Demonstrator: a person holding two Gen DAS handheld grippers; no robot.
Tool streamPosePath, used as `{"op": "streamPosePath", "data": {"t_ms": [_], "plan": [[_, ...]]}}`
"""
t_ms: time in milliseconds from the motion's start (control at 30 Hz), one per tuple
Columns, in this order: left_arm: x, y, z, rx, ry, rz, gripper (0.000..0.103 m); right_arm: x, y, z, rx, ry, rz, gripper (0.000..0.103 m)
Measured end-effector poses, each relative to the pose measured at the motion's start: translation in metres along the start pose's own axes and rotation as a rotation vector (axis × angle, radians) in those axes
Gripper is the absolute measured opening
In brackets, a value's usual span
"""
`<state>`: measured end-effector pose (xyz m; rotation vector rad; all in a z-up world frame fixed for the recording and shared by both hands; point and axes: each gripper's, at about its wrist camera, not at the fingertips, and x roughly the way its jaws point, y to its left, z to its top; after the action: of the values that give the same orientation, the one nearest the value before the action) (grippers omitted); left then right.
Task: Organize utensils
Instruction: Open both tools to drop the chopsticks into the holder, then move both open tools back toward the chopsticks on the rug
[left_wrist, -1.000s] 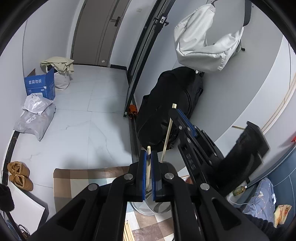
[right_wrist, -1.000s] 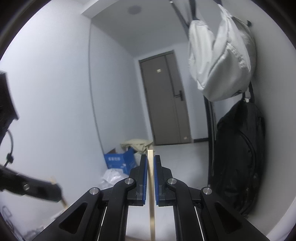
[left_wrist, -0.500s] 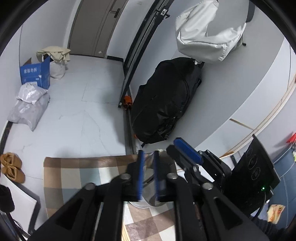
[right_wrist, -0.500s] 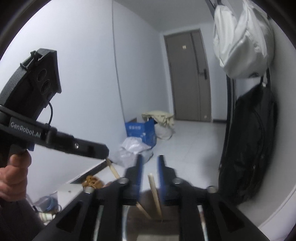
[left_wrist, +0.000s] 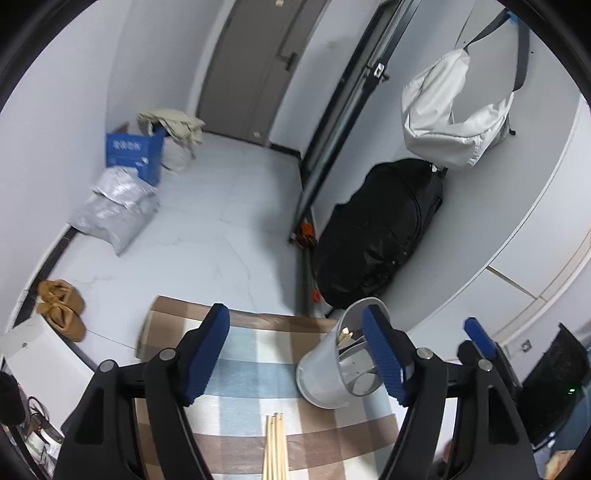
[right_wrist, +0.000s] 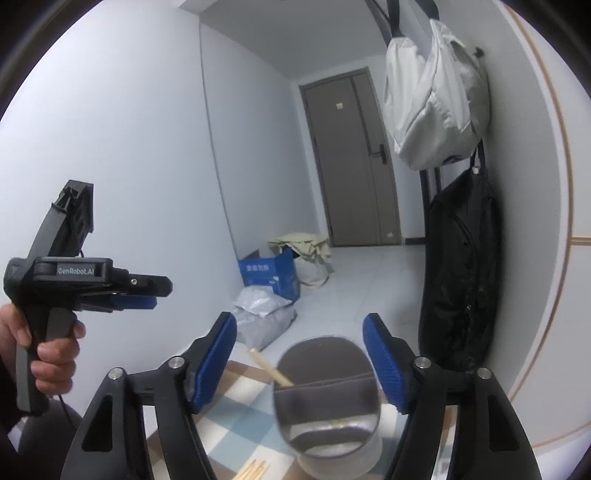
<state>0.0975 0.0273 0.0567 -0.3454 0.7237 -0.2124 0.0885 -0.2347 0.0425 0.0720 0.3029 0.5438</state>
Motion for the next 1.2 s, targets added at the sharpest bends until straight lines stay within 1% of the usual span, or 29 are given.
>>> {"op": "streamPosePath", "data": {"t_ms": [67,133,200,333,367,433,500,533,700,767,967,1033,1133,1200], "plan": [[-0.007,-0.005,-0.007,0.024,-0.023,0.034,0.073,-0.011,0.007,0.000,0.001,-0.010,0.003,0.073],[-0.016,-0.008,-0.012,0.041,-0.053,0.053,0.080,-0.020,0.014,-0.002,0.006,-0.018,0.007,0.075],[-0.025,-0.013,-0.018,0.052,-0.083,0.079,0.084,-0.025,0.019,-0.005,0.008,-0.024,0.010,0.080],[-0.037,-0.011,-0.026,0.064,-0.115,0.092,0.087,-0.039,0.033,-0.012,0.014,-0.028,0.011,0.084],[-0.038,-0.011,-0.028,0.068,-0.117,0.093,0.088,-0.040,0.035,-0.013,0.021,-0.025,0.012,0.086],[-0.040,-0.012,-0.034,0.078,-0.126,0.106,0.093,-0.044,0.039,-0.017,0.032,-0.018,0.015,0.090],[-0.043,-0.011,-0.041,0.086,-0.143,0.122,0.095,-0.048,0.044,-0.022,0.035,-0.023,0.014,0.097],[-0.043,-0.010,-0.045,0.089,-0.147,0.126,0.097,-0.051,0.047,-0.024,0.033,-0.026,0.012,0.098],[-0.040,-0.008,-0.063,0.104,-0.153,0.147,0.098,-0.057,0.059,-0.042,0.025,-0.009,0.003,0.103],[-0.041,-0.007,-0.069,0.107,-0.161,0.162,0.098,-0.058,0.063,-0.049,0.017,0.000,-0.005,0.103],[-0.034,0.006,-0.092,0.112,-0.161,0.184,0.098,-0.052,0.070,-0.073,0.005,0.072,-0.033,0.103],[-0.031,0.010,-0.098,0.115,-0.161,0.203,0.098,-0.047,0.071,-0.079,0.002,0.109,-0.052,0.103],[-0.023,0.020,-0.103,0.095,-0.133,0.195,0.098,-0.038,0.069,-0.091,0.023,0.167,-0.046,0.103],[-0.018,0.026,-0.104,0.092,-0.123,0.211,0.098,-0.031,0.069,-0.099,0.026,0.215,-0.047,0.103]]}}
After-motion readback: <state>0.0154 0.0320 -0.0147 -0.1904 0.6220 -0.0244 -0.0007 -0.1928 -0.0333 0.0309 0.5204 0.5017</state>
